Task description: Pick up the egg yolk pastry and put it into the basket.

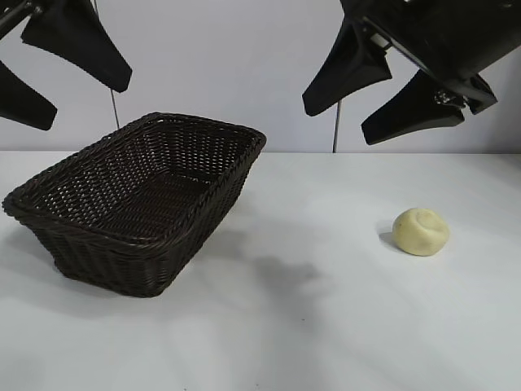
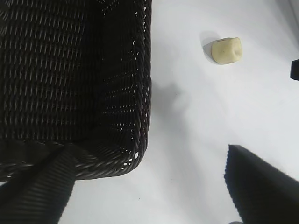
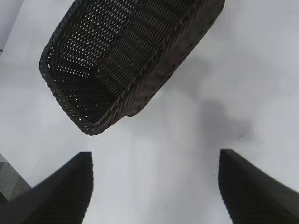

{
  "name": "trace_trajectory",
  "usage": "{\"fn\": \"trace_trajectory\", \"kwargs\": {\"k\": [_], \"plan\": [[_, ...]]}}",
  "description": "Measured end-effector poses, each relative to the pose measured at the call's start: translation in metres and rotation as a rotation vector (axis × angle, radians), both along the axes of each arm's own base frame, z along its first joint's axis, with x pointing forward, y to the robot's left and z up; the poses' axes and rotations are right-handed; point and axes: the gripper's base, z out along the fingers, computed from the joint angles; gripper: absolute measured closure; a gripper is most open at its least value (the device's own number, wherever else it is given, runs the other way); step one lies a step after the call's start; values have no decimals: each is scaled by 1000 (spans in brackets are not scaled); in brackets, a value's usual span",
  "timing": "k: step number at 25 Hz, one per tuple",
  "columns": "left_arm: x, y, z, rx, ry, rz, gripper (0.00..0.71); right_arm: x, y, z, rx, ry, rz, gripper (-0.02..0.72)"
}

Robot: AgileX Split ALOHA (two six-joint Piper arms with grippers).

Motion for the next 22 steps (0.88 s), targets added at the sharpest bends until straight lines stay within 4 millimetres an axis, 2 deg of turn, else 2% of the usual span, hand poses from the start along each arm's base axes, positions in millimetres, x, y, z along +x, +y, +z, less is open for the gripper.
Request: {"fn": "trace_trajectory", "kwargs": {"k": [22], "plan": [[1, 0, 0, -1, -11, 8, 79, 0, 0, 0, 0, 0, 0, 164]]}}
